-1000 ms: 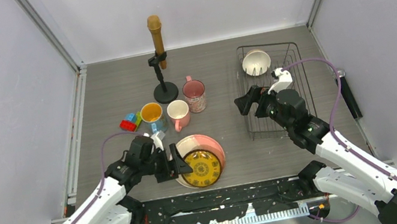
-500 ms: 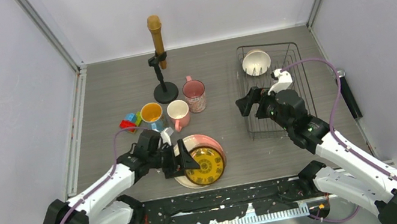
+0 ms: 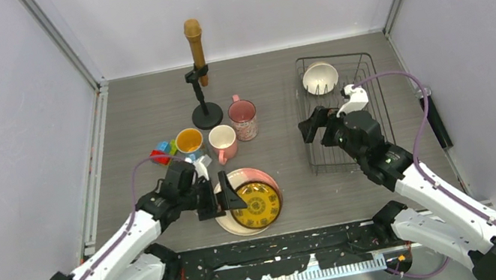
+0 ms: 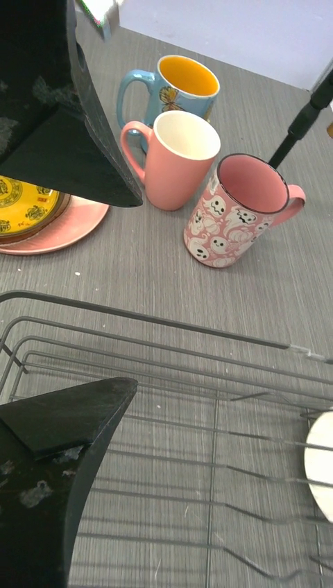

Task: Unload the mixed dishes from the dish rack
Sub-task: Place the plate at the center of the board, then pick up the bowl from the dish rack.

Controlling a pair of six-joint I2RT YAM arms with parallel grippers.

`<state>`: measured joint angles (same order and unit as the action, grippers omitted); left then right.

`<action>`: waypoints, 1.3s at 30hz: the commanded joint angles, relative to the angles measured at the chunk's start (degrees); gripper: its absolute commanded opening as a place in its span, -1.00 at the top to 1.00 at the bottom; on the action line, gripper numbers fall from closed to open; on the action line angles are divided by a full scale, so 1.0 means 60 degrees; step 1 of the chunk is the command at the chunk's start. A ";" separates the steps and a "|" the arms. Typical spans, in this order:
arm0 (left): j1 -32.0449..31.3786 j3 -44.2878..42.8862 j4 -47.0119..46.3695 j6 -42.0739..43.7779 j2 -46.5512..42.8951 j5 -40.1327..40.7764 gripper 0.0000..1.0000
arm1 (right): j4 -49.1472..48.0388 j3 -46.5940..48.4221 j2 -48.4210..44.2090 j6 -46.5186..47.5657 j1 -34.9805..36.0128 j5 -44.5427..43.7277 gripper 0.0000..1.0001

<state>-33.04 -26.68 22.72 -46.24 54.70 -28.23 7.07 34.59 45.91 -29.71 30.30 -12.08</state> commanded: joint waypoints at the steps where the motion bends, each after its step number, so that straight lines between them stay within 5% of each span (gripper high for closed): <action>1: -0.0016 -0.1079 0.1739 0.0623 -0.1371 0.1308 -0.99 | 0.0147 0.0840 0.0015 0.0242 0.0018 -0.1078 -1.00; 5: -0.0012 -0.1548 0.2386 0.0683 -0.2446 0.2884 -0.99 | 0.0478 0.1450 0.0441 0.0757 0.0016 -0.2207 -1.00; 11: -0.0009 -0.1779 0.1994 0.0500 -0.3561 0.5495 -0.98 | 0.0908 0.3213 0.2548 0.4382 -0.0516 -0.3010 -1.00; 17: -0.0008 -0.2124 0.1815 0.0818 -0.3769 0.6880 -0.98 | 0.1377 0.5451 0.5790 0.8473 -0.2544 0.0234 -1.00; 21: -0.0012 -0.2349 0.2430 0.0907 -0.3816 0.7581 -0.98 | 0.2185 0.7114 0.7466 1.1583 -0.2782 -0.0568 -1.00; 28: -0.0015 -0.2146 0.2484 0.0712 -0.3975 0.7871 -0.98 | 0.2564 0.8220 0.8795 1.2838 -0.2824 -0.0880 -1.00; 39: -0.0015 -0.2317 0.2709 0.0650 -0.3591 0.7694 -0.98 | 0.0662 0.7653 0.9333 1.2641 -0.2737 -0.0208 -0.68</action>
<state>-33.04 -38.68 38.52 -41.98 32.95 17.34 18.11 81.08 101.84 44.60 13.30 -15.49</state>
